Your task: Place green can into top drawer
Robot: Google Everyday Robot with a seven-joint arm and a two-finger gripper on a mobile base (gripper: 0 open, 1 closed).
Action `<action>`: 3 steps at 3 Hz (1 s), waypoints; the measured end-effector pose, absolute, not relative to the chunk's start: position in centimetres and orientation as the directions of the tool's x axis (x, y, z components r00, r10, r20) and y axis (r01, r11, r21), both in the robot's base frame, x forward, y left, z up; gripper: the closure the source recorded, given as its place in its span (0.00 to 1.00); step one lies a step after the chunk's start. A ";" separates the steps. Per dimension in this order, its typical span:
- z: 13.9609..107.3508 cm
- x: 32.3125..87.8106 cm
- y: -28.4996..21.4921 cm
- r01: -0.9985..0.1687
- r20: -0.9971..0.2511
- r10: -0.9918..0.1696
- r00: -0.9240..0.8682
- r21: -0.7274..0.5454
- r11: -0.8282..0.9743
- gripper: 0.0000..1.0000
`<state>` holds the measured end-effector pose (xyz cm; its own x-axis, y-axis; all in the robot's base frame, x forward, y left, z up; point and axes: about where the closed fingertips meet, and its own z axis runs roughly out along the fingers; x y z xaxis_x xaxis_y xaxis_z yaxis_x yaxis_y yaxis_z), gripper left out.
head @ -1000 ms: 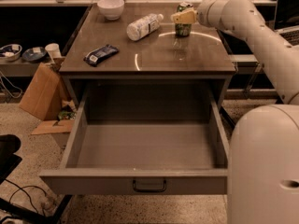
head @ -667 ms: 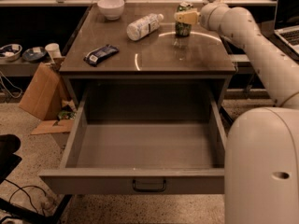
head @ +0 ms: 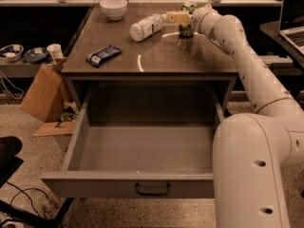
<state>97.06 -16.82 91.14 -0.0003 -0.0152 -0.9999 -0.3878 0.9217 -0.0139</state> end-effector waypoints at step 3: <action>90.6 97.1 -17.4 -0.377 -0.999 -0.054 -0.003 -0.048 0.925 0.40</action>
Offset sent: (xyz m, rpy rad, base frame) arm -0.0045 -0.0172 -0.0144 -0.0922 0.0083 -0.0437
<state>97.12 -17.38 90.57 -0.0034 -0.0535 -0.9986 -0.3766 0.9251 -0.0483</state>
